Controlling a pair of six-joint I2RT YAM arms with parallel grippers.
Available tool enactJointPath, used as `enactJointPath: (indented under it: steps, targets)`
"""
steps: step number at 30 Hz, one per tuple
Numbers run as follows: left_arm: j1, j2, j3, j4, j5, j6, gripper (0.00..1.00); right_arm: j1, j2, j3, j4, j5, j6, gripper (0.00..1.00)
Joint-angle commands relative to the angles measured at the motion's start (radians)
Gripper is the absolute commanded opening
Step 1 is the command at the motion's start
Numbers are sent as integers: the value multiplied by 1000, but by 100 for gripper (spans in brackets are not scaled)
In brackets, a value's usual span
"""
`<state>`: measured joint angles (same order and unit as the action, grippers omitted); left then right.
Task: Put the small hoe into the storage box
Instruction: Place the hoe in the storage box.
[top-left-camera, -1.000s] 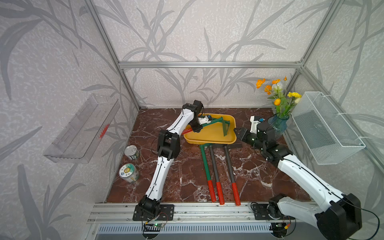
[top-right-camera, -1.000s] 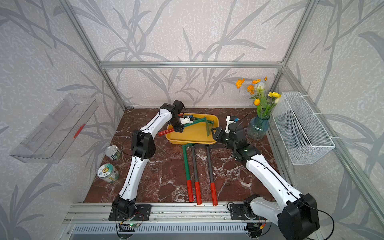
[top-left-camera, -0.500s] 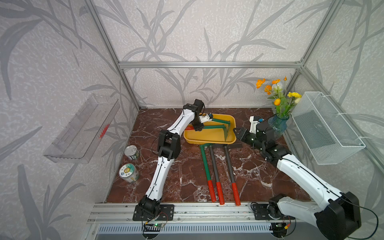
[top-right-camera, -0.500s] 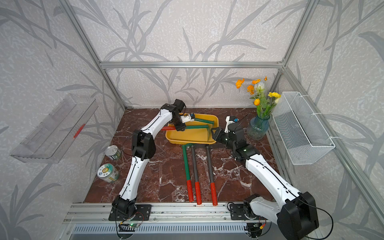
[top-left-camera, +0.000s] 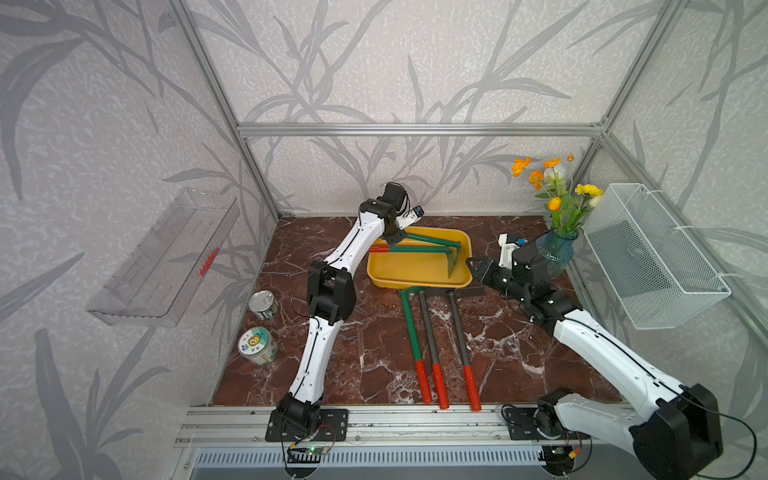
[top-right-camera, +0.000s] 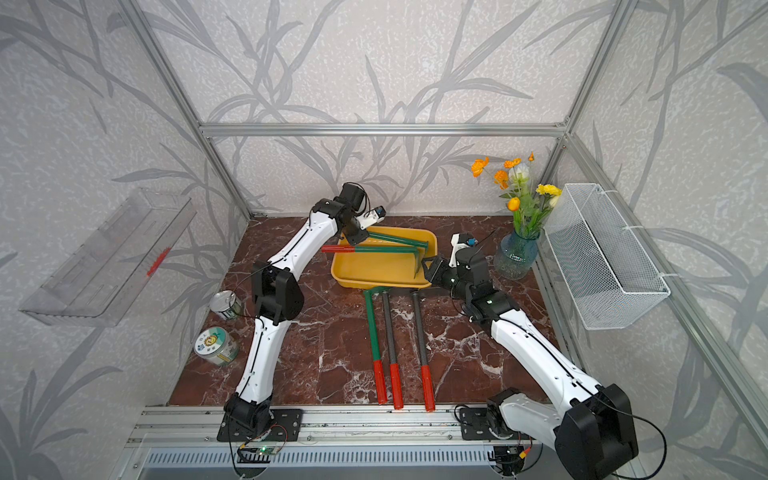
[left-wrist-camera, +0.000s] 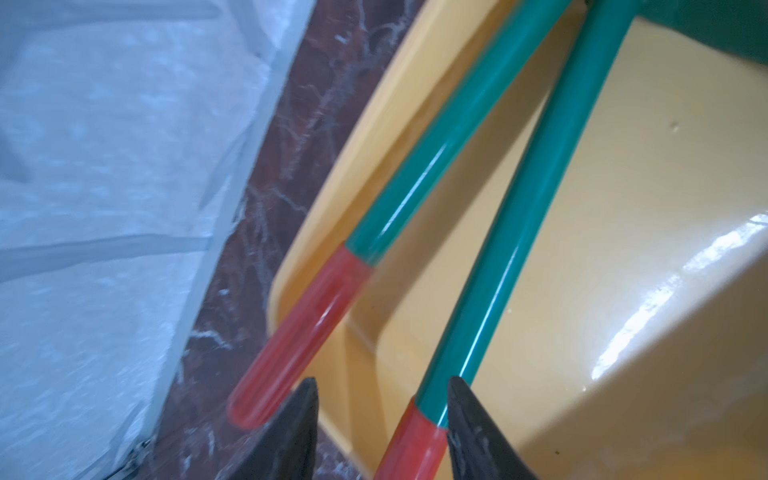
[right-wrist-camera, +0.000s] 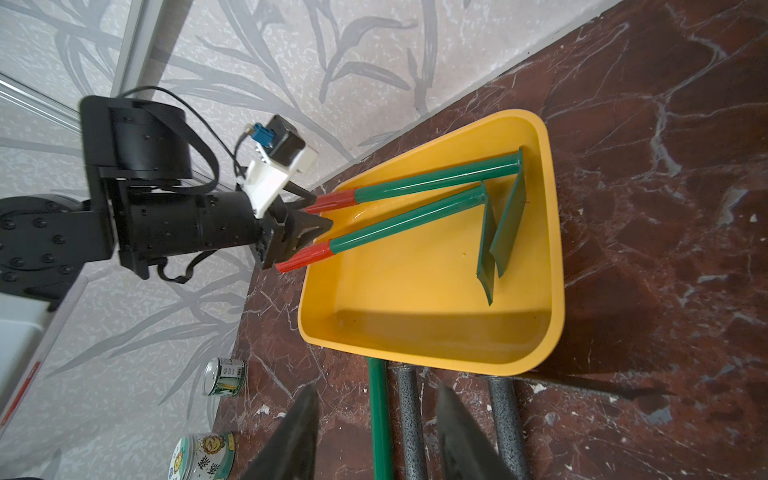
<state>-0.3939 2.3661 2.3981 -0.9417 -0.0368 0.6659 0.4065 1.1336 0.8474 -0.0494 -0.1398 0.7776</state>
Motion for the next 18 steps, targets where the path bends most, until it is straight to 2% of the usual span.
enactJointPath:
  steps: [1, 3, 5, 10, 12, 15, 18]
  targets:
    - [-3, -89, -12, 35, -145, -107, 50, 10, -39, -5, 8, 4, -3, 46]
    - [-3, -136, -41, 1, -208, -182, 54, 13, -46, 1, 0, 3, -12, 46]
    - [6, -215, -143, 11, -266, -284, 56, 18, -45, 8, -6, 1, -21, 46]
    - [43, -514, -569, 143, -255, -603, 56, 20, -34, 36, -28, -26, -50, 46]
    - [49, -615, -725, 213, -221, -674, 56, 21, -28, 44, -28, -34, -62, 46]
    - [59, -740, -952, 398, -192, -706, 56, 27, -3, 59, -24, -56, -77, 46]
    - [65, -764, -1036, 475, -196, -679, 56, 49, 42, 78, -16, -85, -103, 46]
